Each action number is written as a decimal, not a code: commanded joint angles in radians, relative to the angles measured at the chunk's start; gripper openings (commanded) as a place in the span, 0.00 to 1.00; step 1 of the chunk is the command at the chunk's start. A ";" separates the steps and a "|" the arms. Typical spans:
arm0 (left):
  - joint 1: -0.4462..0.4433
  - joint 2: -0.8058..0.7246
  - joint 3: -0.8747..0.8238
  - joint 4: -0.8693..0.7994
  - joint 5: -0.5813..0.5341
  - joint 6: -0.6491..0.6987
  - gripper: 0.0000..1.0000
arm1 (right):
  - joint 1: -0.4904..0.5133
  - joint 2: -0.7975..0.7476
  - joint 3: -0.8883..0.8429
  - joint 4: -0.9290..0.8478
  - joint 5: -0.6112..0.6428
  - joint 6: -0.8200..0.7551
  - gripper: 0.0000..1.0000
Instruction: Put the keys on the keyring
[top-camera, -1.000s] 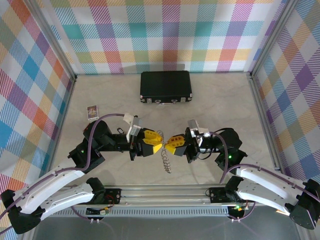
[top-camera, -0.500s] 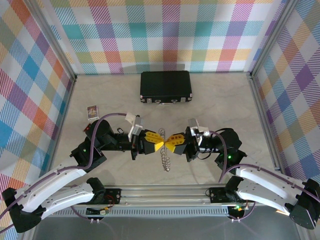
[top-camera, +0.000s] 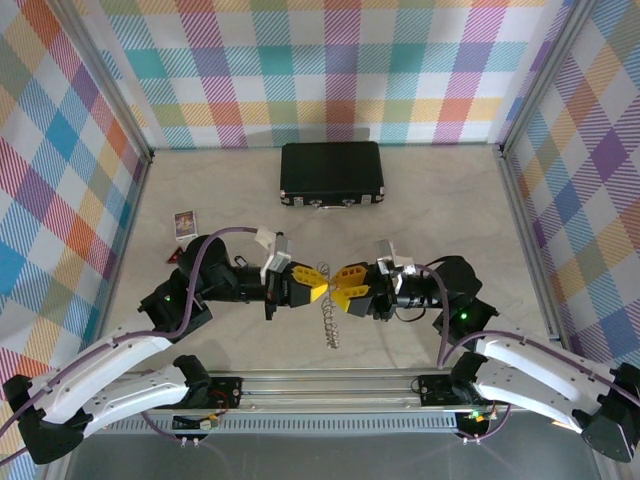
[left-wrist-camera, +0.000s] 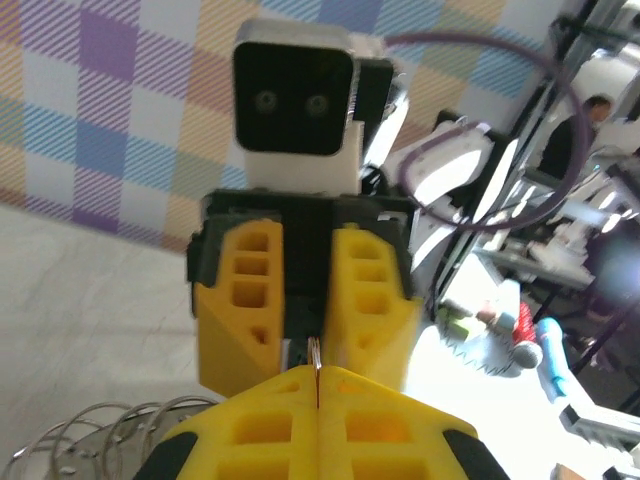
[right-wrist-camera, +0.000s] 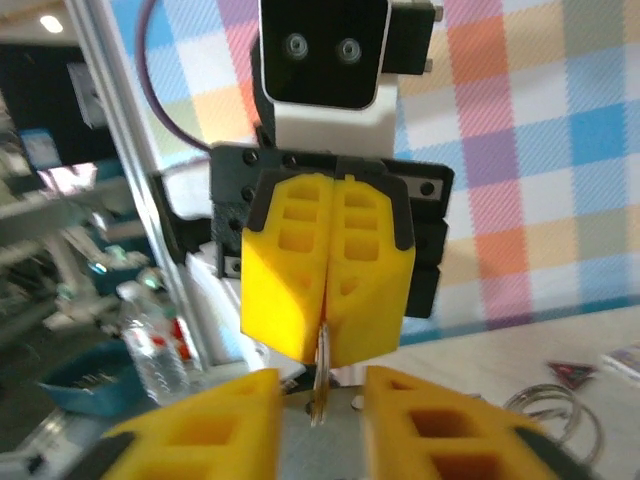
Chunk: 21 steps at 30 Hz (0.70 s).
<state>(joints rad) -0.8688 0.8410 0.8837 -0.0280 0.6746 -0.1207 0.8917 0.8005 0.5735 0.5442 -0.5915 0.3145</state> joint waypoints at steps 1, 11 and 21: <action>-0.013 0.010 0.076 -0.160 -0.067 0.138 0.00 | 0.006 -0.056 0.067 -0.261 0.051 -0.146 0.37; -0.014 0.121 0.234 -0.481 -0.122 0.382 0.00 | 0.005 0.026 0.277 -0.759 0.123 -0.470 0.43; -0.013 0.221 0.308 -0.615 -0.098 0.457 0.00 | 0.002 0.105 0.369 -0.910 0.129 -0.582 0.37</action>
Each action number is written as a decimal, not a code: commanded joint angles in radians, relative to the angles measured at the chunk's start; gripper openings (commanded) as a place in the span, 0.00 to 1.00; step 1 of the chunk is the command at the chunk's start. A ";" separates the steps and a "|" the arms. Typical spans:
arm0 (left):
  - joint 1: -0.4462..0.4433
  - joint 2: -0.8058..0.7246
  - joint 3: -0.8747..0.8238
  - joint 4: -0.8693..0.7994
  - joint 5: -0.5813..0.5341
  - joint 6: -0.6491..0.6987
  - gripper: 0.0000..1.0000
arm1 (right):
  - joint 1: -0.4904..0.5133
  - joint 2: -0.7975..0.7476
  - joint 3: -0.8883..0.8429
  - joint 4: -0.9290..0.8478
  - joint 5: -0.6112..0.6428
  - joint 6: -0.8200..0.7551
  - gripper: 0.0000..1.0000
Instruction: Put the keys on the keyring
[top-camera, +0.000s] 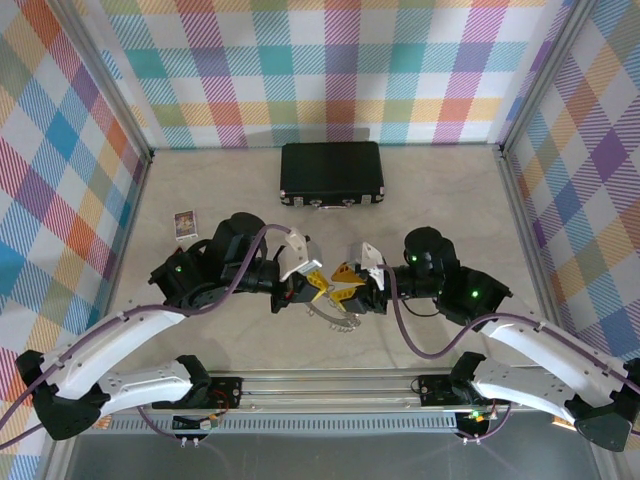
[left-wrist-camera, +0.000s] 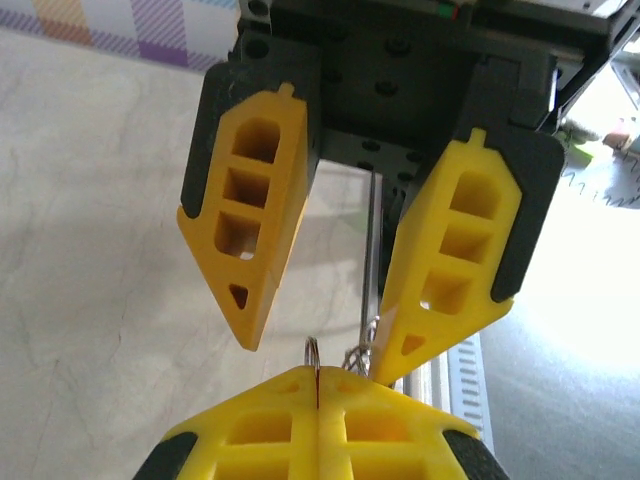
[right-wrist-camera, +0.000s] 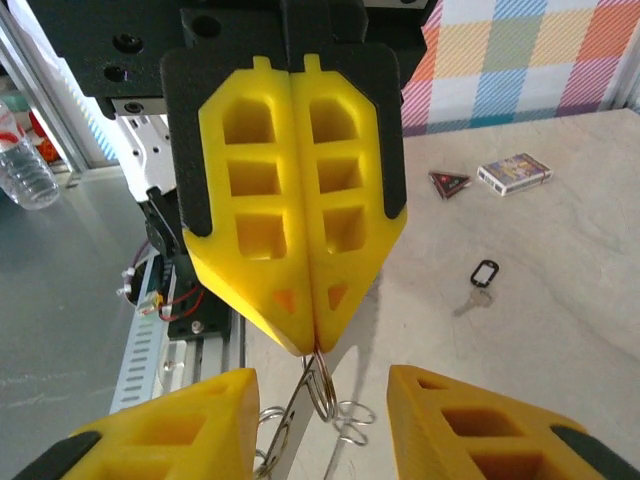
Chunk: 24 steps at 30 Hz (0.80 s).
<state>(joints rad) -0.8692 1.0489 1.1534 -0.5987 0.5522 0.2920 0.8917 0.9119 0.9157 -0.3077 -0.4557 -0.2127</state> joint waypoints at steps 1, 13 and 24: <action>-0.013 0.019 0.040 -0.047 0.030 0.046 0.00 | 0.002 -0.005 0.023 -0.052 -0.007 -0.053 0.36; -0.013 0.018 0.034 -0.042 0.058 0.046 0.00 | 0.002 0.022 0.018 -0.060 -0.006 -0.051 0.29; -0.014 0.015 0.032 -0.035 0.083 0.039 0.00 | 0.001 0.048 0.018 -0.050 -0.038 -0.045 0.11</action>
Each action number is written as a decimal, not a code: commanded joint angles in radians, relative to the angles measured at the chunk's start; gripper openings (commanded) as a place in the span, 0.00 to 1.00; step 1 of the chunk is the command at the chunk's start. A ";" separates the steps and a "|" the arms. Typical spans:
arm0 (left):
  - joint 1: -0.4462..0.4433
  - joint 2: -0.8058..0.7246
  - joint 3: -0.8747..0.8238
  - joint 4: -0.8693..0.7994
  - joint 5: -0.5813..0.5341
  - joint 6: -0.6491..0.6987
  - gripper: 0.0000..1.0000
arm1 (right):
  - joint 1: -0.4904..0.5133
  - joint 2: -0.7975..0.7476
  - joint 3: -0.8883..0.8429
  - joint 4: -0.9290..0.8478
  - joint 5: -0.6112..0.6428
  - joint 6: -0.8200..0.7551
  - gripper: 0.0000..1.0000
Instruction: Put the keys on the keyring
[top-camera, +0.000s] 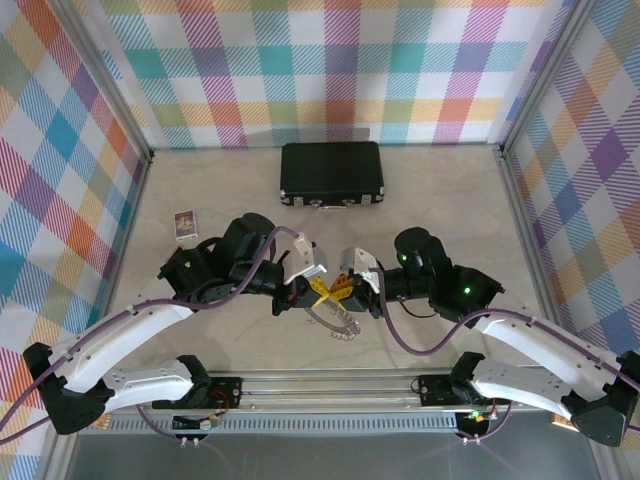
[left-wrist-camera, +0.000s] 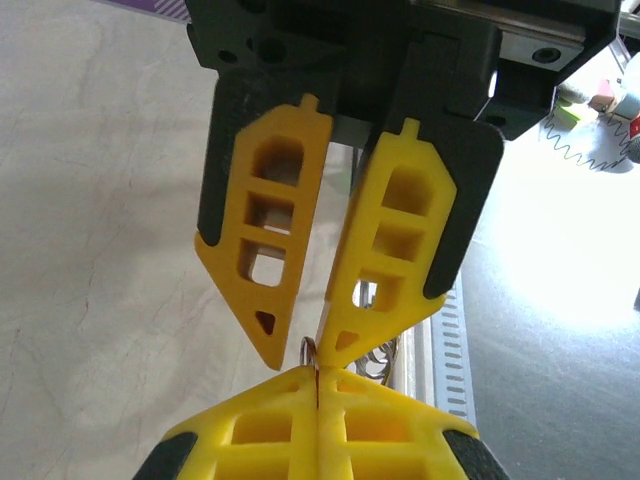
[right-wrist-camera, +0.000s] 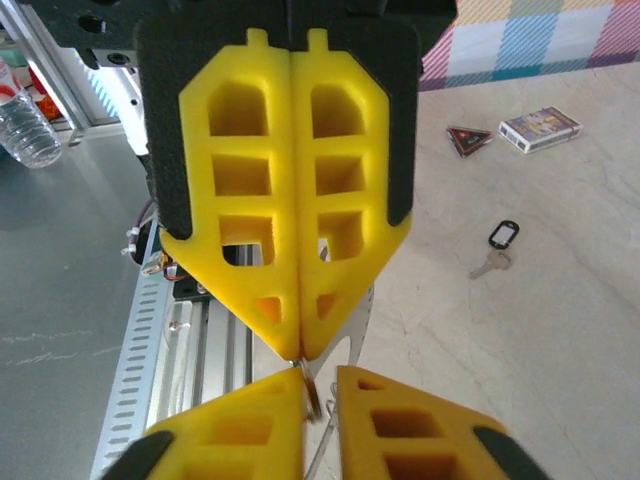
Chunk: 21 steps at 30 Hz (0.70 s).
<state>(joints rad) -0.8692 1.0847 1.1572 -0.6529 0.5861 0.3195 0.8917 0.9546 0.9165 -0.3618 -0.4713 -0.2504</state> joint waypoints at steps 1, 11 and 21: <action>-0.013 -0.022 0.027 0.022 0.050 0.009 0.00 | 0.002 0.006 0.018 0.003 -0.025 -0.009 0.07; -0.014 -0.142 -0.127 0.222 -0.054 -0.119 0.42 | 0.001 -0.054 -0.056 0.131 -0.005 0.065 0.00; -0.010 -0.249 -0.284 0.452 -0.044 -0.236 0.34 | 0.001 -0.112 -0.129 0.314 -0.057 0.189 0.00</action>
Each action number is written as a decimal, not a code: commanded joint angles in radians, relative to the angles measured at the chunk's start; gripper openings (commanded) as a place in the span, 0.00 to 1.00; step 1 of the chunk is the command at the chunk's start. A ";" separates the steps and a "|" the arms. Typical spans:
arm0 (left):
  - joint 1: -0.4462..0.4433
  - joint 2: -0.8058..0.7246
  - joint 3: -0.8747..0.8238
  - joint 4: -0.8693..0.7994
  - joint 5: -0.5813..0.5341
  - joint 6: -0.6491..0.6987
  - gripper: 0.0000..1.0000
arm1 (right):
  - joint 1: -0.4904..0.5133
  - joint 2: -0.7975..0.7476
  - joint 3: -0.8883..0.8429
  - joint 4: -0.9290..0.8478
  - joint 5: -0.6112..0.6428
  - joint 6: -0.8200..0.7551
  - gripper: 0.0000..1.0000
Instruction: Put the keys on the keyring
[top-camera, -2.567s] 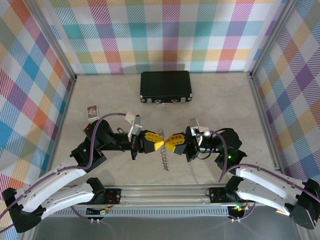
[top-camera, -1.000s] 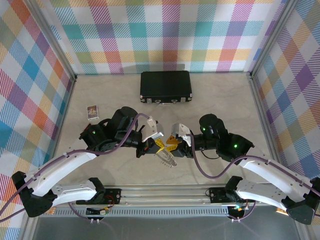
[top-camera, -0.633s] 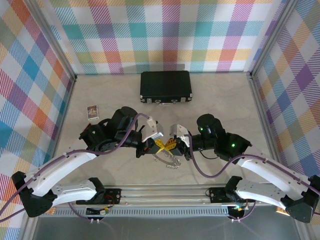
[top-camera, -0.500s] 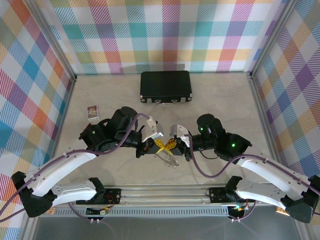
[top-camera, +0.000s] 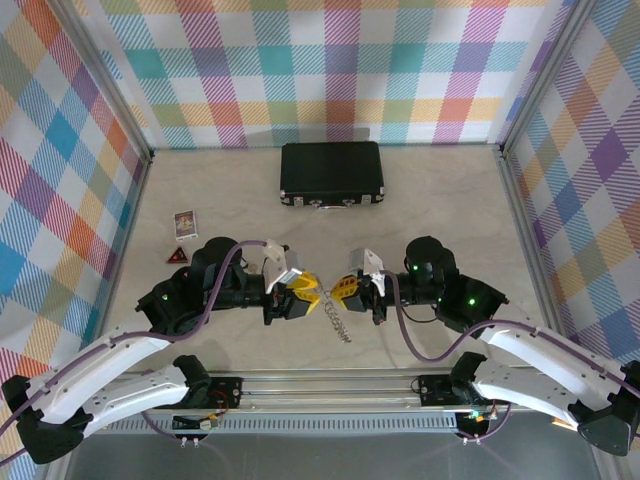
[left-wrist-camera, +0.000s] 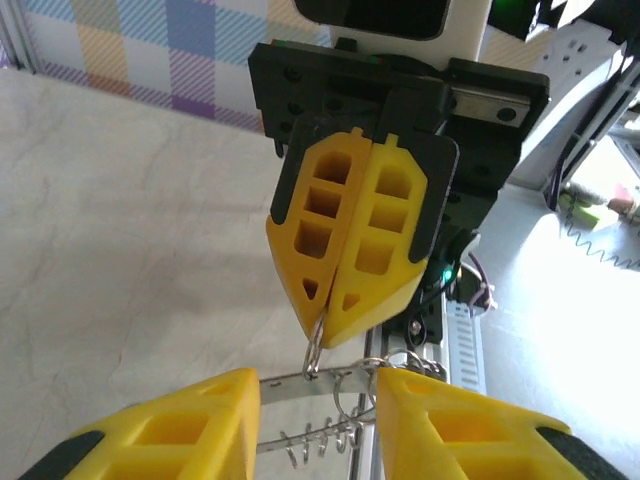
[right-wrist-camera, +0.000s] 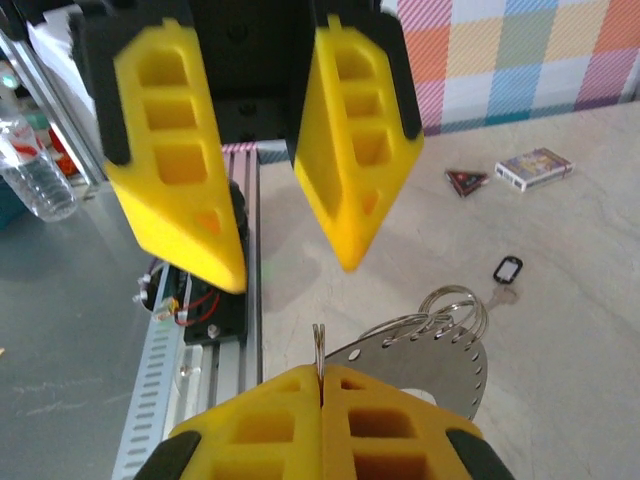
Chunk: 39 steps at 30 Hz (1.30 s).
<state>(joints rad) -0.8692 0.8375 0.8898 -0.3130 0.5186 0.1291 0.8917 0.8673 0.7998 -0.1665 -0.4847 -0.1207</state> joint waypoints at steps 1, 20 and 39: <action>-0.010 0.000 -0.022 0.129 0.030 -0.050 0.33 | 0.002 -0.031 -0.018 0.136 -0.049 0.071 0.00; 0.007 -0.031 -0.045 0.296 0.153 -0.130 0.19 | 0.000 -0.106 -0.109 0.412 -0.084 0.226 0.00; 0.007 0.023 0.001 0.288 0.189 -0.108 0.03 | 0.000 -0.091 -0.134 0.504 -0.089 0.278 0.00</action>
<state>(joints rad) -0.8654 0.8494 0.8555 -0.0307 0.6743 0.0143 0.8906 0.7769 0.6670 0.2493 -0.5587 0.1459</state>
